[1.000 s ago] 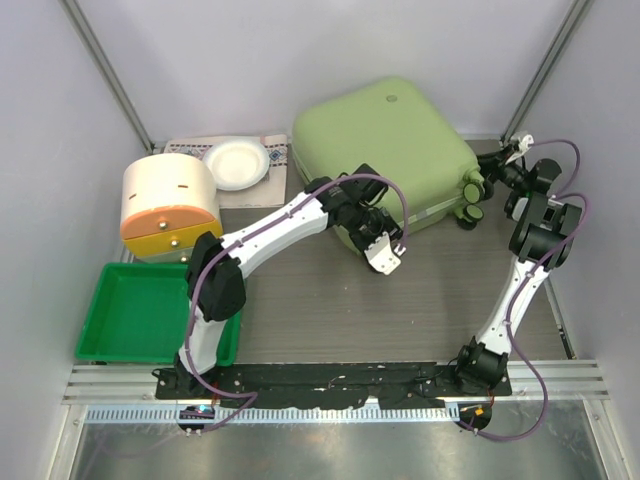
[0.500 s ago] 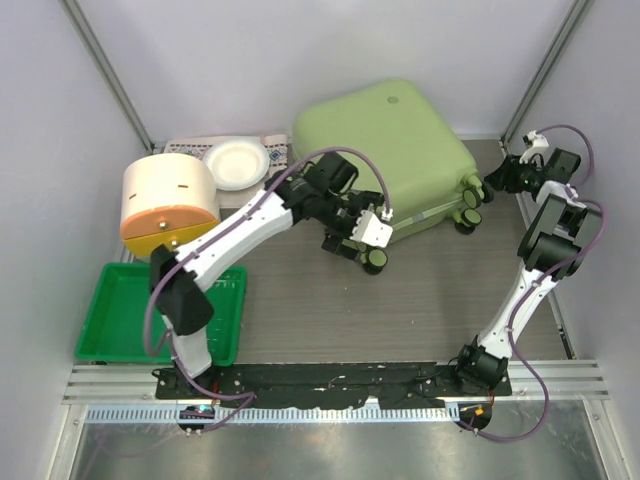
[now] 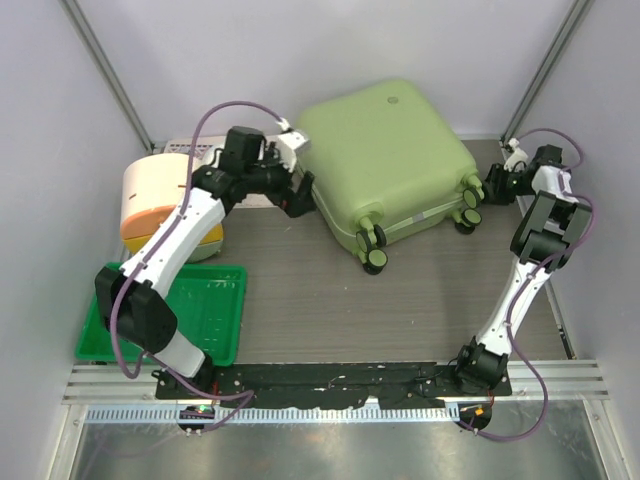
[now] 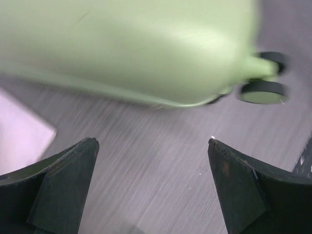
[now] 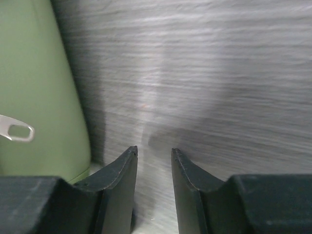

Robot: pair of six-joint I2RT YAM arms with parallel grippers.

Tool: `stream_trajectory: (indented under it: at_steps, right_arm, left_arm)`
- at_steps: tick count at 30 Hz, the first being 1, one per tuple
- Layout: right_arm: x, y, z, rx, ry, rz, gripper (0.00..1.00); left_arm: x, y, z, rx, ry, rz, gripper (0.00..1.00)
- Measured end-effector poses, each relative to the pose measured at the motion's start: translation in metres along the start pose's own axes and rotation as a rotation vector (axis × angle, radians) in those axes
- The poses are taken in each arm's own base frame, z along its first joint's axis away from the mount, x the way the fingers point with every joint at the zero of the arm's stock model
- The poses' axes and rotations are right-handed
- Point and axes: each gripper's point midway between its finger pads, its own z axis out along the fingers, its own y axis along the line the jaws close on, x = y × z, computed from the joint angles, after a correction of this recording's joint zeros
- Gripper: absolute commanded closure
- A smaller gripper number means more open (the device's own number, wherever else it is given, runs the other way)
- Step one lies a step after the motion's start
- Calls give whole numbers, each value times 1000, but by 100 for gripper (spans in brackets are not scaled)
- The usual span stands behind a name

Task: Open, take out, and arrange the luggage

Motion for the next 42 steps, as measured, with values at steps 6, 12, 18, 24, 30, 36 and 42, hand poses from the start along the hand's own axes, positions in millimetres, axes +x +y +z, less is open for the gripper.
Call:
stream_trajectory:
  at_steps: [6, 12, 18, 24, 30, 36, 42]
  right_arm:
    - [26, 34, 9, -64, 124, 3, 64]
    - [61, 60, 0, -144, 215, -54, 65]
    - [134, 103, -31, -254, 389, -144, 62]
    - [194, 139, -75, -433, 476, -182, 60]
    - [170, 104, -133, -357, 231, -173, 59]
    - [136, 75, -147, -191, 101, -298, 57]
    - [102, 61, -136, -110, 37, -460, 56]
  left_arm:
    - [66, 63, -8, -255, 76, -378, 0]
    - [69, 86, -17, -415, 37, -572, 1]
    - [76, 117, -12, -522, 24, -701, 0]
    - [81, 169, 30, -574, 55, -741, 1]
    - [67, 205, 71, -510, 50, -644, 20]
    - [22, 224, 127, -394, -19, -426, 26]
    - [-4, 201, 169, -232, -98, -343, 9]
